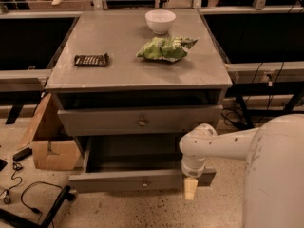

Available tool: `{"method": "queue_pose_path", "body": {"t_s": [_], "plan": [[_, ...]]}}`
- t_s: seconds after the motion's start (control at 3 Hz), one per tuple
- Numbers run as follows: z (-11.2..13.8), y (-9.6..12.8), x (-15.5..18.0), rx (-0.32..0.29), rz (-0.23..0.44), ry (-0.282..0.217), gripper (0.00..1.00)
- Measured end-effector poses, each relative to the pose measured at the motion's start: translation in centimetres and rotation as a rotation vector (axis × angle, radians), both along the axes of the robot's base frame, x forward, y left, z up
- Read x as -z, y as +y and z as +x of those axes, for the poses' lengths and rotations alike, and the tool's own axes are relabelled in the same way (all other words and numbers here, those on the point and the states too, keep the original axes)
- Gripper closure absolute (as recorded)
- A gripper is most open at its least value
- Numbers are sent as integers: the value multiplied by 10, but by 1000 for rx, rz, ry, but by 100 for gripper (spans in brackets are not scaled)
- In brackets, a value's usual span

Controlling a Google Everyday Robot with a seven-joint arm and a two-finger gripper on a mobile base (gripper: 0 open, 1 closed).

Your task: Open middle drawer

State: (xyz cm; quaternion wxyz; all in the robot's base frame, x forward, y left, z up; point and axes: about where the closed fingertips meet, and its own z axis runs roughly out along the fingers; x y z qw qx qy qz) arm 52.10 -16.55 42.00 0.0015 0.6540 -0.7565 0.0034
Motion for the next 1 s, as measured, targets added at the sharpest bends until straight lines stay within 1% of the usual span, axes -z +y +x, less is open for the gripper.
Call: {"method": "queue_pose_path", "body": {"t_s": [0.33, 0.67, 1.0], "plan": [[-52, 11, 22, 24, 31, 105, 19], [-56, 12, 17, 24, 32, 115, 50], [-53, 12, 15, 24, 32, 115, 73]]}}
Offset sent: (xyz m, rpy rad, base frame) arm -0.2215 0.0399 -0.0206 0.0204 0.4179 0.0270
